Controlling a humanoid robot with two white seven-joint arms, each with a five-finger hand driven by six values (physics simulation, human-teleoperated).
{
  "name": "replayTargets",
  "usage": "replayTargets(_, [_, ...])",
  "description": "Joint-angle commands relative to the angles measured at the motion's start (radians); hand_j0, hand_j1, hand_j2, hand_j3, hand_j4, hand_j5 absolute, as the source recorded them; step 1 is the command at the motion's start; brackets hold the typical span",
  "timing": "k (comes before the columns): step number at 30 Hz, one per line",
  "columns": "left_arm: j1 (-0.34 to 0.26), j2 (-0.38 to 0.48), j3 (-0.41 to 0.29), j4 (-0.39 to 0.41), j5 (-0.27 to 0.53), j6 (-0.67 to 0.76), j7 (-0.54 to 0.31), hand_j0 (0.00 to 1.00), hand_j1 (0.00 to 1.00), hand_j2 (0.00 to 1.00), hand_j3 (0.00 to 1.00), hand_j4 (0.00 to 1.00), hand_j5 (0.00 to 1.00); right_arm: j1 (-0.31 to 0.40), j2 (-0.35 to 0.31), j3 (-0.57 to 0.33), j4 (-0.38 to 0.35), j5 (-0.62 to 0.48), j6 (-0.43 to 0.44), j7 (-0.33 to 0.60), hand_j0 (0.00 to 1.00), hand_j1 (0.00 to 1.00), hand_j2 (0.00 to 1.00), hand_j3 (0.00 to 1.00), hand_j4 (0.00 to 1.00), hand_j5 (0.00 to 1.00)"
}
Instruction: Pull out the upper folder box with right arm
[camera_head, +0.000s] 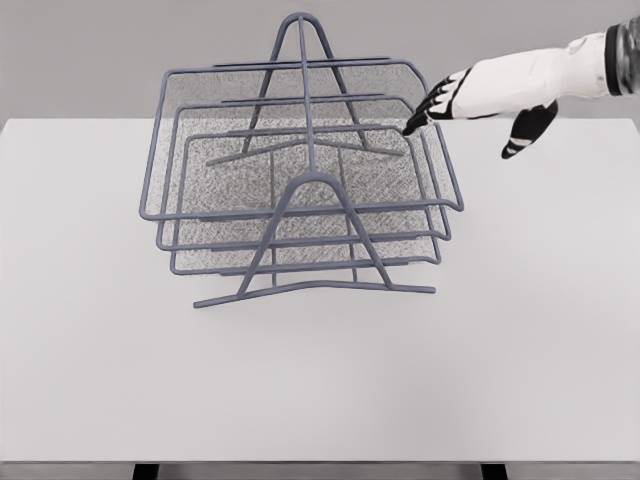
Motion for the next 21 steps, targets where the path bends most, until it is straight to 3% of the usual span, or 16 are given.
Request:
replayTargets(1, [0.0,0.0,0.0,0.0,0.0,0.0,0.0,1.0,1.0,1.0,1.0,1.0,1.0,0.0,0.032,-0.003,-0.033,-0.002,0.002,0.0,1.0,1.0,1.0,1.0,1.0,1.0])
replayTargets(5, [0.0,0.0,0.0,0.0,0.0,0.0,0.0,1.0,1.0,1.0,1.0,1.0,1.0,0.003,0.037,-0.001,-0.072,-0.002,0.002,0.0,1.0,1.0,1.0,1.0,1.0,1.0])
replayTargets(21, [0.0,0.0,0.001,0.0,0.0,0.0,0.0,1.0,1.0,1.0,1.0,1.0,1.0,0.077,0.02,0.011,-0.061,0.001,0.002,0.0,1.0,1.0,1.0,1.0,1.0,1.0])
